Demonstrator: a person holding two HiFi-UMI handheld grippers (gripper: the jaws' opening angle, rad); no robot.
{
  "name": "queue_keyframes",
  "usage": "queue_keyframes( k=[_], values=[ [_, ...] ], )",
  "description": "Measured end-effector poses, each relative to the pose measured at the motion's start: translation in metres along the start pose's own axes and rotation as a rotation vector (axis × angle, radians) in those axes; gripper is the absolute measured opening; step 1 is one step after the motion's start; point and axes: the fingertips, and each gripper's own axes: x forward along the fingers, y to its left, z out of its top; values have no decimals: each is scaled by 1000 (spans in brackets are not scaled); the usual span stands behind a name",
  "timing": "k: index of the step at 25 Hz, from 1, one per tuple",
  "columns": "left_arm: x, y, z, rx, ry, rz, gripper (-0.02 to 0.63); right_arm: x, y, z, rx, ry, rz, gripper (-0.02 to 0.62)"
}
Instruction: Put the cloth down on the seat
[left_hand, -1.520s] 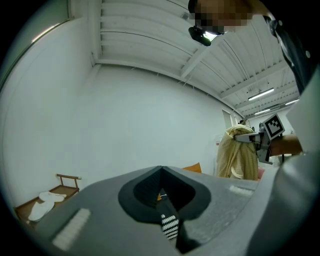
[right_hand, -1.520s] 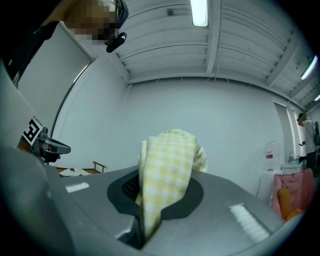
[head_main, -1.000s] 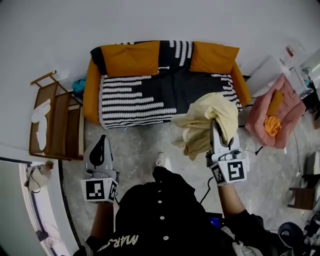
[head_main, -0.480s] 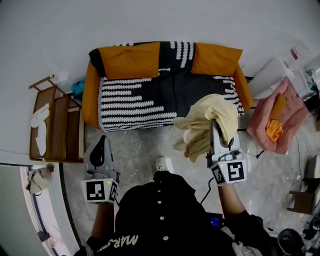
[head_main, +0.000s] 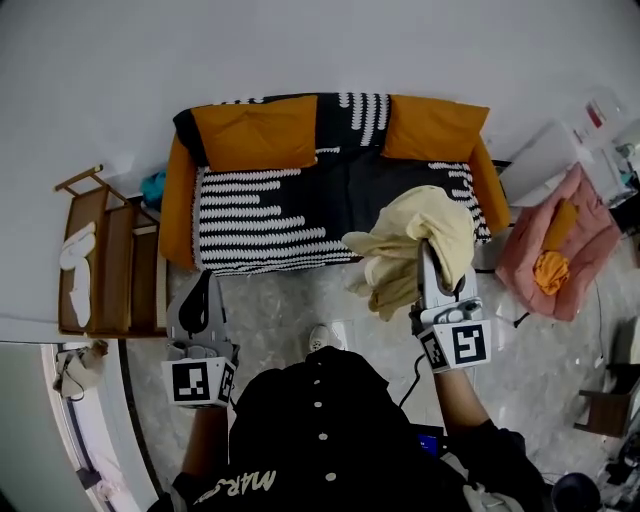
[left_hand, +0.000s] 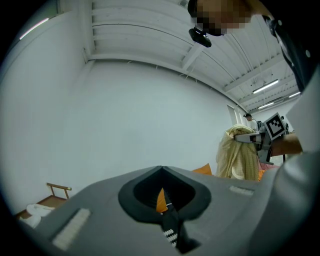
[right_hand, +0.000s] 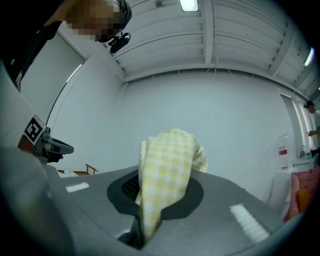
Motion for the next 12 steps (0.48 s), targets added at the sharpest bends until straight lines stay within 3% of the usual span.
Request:
queue_keyframes(
  k=[4, 12],
  values=[
    [23, 2, -4, -23, 6, 7, 0, 18, -14, -12, -49, 35, 12, 58],
    [53, -2, -8, -22, 19, 18, 0, 48, -26, -25, -23, 55, 51, 58]
  ],
)
